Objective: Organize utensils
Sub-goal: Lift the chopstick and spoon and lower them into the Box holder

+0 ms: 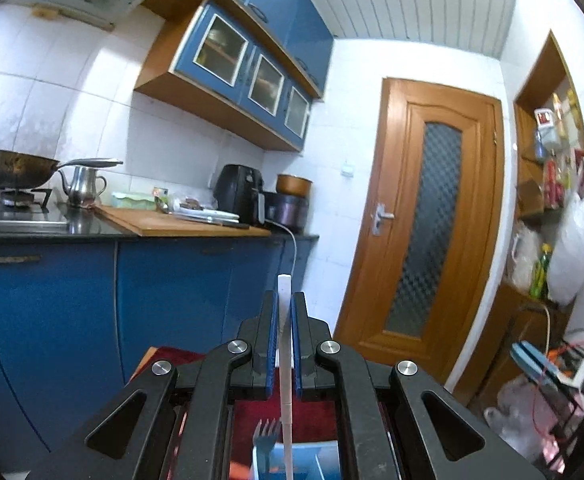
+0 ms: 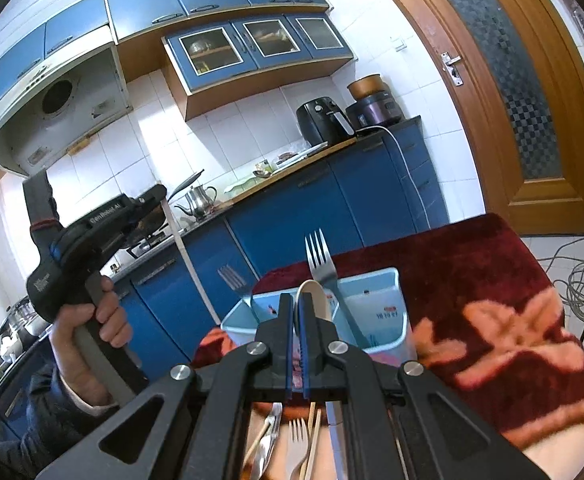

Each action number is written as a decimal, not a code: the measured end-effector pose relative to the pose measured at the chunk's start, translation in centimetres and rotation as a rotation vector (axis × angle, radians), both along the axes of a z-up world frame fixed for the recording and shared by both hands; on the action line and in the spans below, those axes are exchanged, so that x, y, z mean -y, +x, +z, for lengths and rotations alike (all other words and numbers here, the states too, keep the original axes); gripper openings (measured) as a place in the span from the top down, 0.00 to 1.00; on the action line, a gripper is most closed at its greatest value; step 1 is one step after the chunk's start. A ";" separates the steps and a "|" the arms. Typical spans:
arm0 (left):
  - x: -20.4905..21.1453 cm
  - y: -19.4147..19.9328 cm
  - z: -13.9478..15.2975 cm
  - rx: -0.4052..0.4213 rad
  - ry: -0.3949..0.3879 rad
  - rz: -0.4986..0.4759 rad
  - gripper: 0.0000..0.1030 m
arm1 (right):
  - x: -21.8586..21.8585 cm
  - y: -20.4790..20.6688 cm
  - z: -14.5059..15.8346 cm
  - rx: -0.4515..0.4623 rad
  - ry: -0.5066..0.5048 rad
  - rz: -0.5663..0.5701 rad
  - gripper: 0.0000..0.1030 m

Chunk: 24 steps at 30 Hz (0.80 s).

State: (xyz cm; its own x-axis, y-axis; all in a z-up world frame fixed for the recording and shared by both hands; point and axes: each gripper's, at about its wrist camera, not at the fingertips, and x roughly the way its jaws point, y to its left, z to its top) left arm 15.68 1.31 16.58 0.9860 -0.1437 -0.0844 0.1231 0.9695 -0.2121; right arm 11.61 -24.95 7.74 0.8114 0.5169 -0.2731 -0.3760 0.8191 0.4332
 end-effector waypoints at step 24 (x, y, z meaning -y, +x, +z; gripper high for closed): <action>0.7 4.2 -6.1 -0.074 0.032 0.012 0.94 | -1.5 10.5 0.6 0.131 0.026 -0.145 0.95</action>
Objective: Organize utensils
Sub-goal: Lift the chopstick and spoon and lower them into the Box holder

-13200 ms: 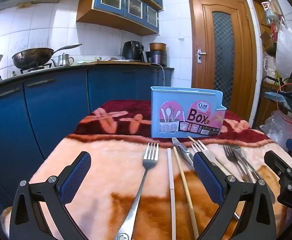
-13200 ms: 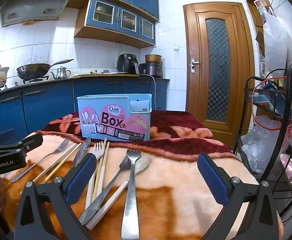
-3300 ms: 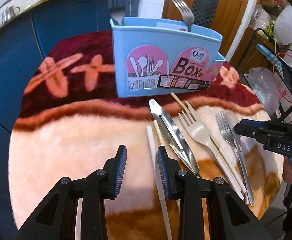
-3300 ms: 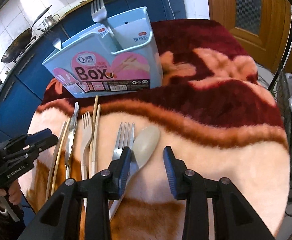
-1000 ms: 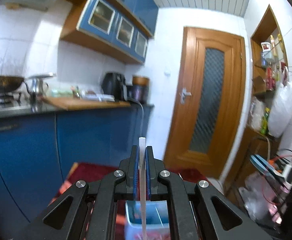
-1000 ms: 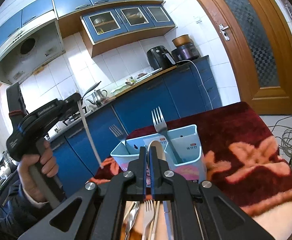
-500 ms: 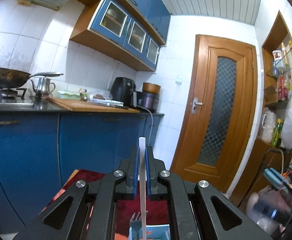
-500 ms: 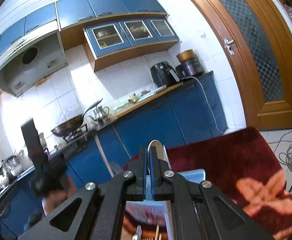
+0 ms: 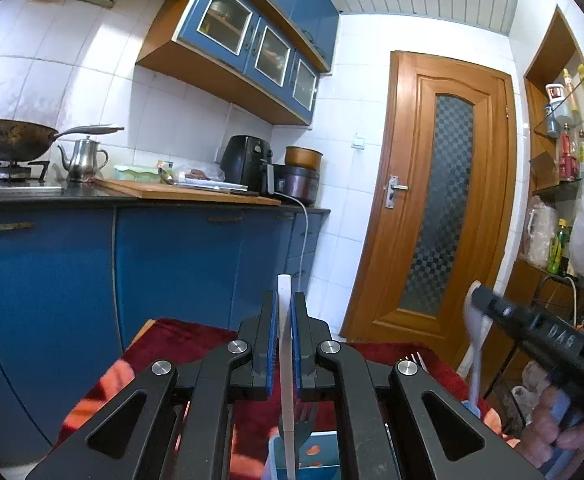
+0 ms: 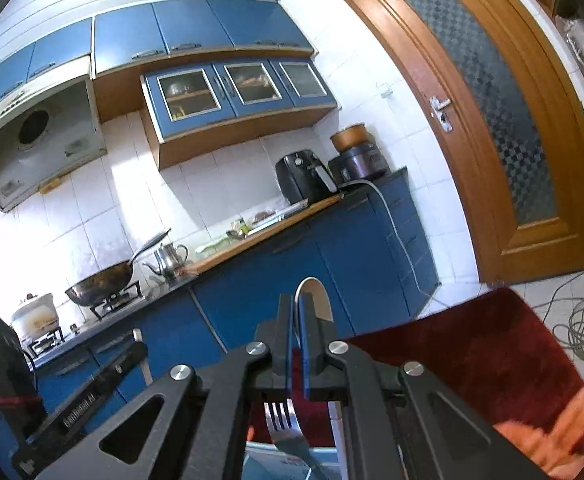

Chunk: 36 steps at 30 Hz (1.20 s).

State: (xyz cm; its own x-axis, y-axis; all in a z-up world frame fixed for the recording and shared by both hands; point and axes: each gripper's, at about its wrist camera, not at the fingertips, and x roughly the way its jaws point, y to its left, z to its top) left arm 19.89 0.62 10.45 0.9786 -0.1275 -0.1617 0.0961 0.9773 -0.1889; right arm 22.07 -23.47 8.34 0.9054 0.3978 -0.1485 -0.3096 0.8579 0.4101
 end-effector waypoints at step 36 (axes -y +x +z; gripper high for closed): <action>0.8 -6.0 0.6 -0.241 0.037 -0.091 0.81 | 0.4 -11.2 1.8 -0.210 -0.115 0.070 0.41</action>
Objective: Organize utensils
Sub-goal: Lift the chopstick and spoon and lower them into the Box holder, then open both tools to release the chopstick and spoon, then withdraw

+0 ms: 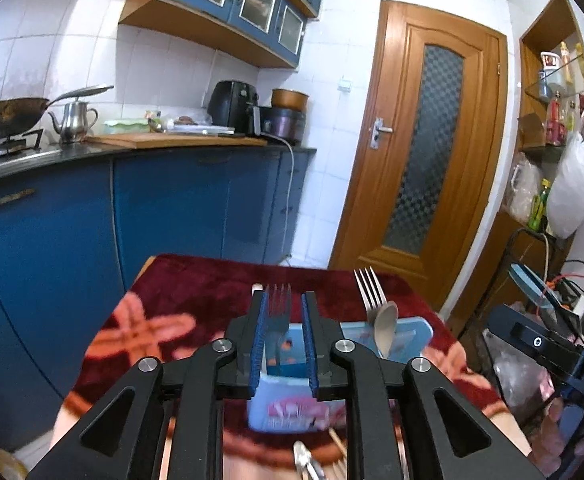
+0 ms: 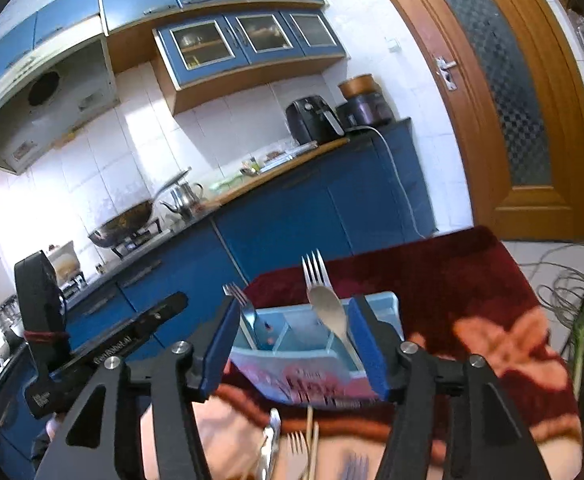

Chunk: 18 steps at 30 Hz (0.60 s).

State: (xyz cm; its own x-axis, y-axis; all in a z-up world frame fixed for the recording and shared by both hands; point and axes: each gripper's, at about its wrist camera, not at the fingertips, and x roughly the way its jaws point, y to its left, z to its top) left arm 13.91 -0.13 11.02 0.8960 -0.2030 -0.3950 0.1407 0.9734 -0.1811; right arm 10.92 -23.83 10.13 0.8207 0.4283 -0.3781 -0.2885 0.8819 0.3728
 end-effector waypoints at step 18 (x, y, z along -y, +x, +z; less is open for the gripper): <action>0.9 -4.4 -4.4 -0.231 0.118 -0.070 0.58 | -0.3 -3.6 -5.9 -0.226 -0.146 0.011 0.34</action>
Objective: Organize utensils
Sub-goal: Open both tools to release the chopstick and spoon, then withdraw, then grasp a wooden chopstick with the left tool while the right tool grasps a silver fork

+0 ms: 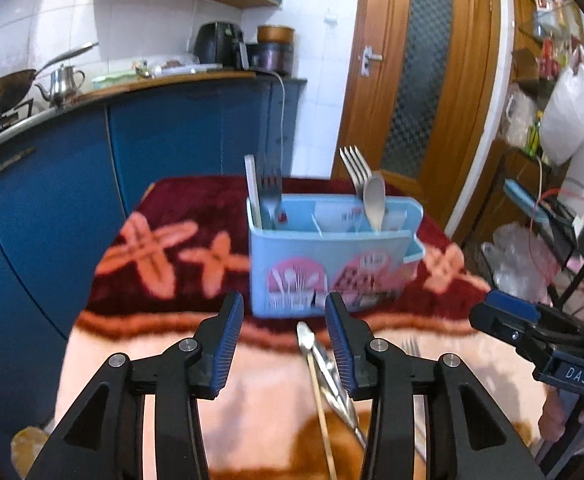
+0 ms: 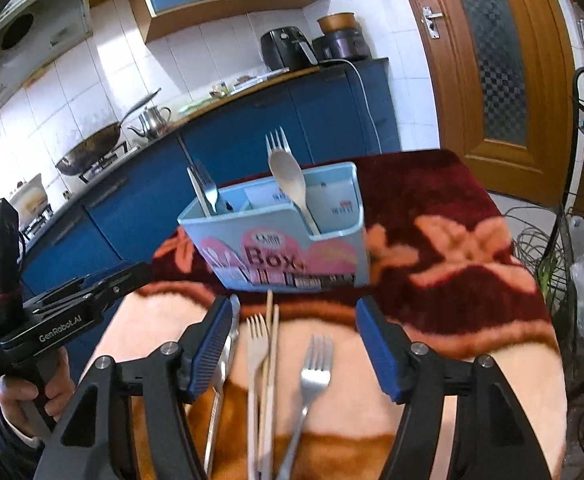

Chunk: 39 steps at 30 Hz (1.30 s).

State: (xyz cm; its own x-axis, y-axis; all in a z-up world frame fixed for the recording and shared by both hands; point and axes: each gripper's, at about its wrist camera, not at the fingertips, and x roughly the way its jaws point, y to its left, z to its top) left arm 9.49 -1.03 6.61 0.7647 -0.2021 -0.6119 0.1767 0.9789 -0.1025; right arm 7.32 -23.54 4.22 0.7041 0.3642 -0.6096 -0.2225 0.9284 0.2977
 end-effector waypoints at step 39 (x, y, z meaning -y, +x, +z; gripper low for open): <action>3.6 2.8 -8.4 -0.263 0.064 -0.050 0.80 | 2.5 0.0 -6.5 -0.146 -0.020 -0.068 0.31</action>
State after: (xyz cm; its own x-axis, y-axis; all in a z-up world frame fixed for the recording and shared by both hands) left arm 12.31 -4.60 -1.83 0.5679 -0.1905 -0.8007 0.2004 0.9756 -0.0900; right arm 7.28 -26.01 -2.28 0.6299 0.3058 -0.7139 -0.1148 0.9458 0.3038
